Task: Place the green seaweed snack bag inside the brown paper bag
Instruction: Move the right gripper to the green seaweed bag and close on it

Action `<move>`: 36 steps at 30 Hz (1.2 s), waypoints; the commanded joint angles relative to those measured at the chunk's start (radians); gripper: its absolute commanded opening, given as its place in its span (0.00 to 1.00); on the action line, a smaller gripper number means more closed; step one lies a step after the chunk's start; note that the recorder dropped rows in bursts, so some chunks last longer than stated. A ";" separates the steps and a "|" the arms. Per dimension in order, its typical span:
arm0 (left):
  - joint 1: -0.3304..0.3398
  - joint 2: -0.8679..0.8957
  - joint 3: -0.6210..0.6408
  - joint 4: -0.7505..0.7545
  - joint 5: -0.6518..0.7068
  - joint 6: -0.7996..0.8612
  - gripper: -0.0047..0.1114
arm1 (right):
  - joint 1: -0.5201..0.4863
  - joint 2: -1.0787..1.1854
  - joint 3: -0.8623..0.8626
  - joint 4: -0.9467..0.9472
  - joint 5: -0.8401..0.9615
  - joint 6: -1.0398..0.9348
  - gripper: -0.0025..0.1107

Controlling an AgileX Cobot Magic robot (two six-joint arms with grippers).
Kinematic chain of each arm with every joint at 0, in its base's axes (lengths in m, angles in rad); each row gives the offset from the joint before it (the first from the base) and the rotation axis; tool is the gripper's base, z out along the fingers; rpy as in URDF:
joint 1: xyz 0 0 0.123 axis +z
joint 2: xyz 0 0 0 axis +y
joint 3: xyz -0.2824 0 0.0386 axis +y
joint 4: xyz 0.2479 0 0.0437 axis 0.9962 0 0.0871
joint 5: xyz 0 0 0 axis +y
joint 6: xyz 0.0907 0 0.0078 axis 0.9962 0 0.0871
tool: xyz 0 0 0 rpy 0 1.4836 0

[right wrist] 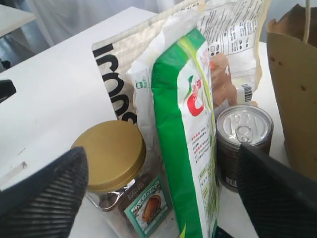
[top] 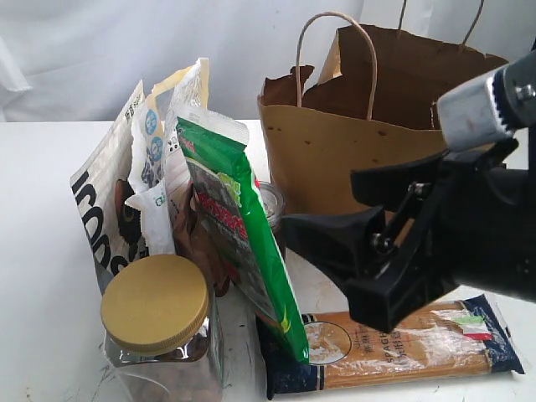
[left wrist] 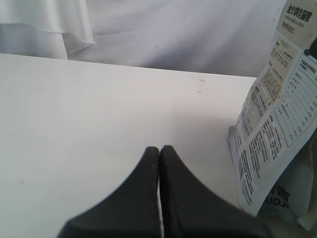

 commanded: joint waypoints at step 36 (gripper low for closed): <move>-0.005 -0.004 0.005 0.002 -0.009 -0.001 0.04 | 0.070 0.553 -0.258 0.013 -0.207 -0.041 0.64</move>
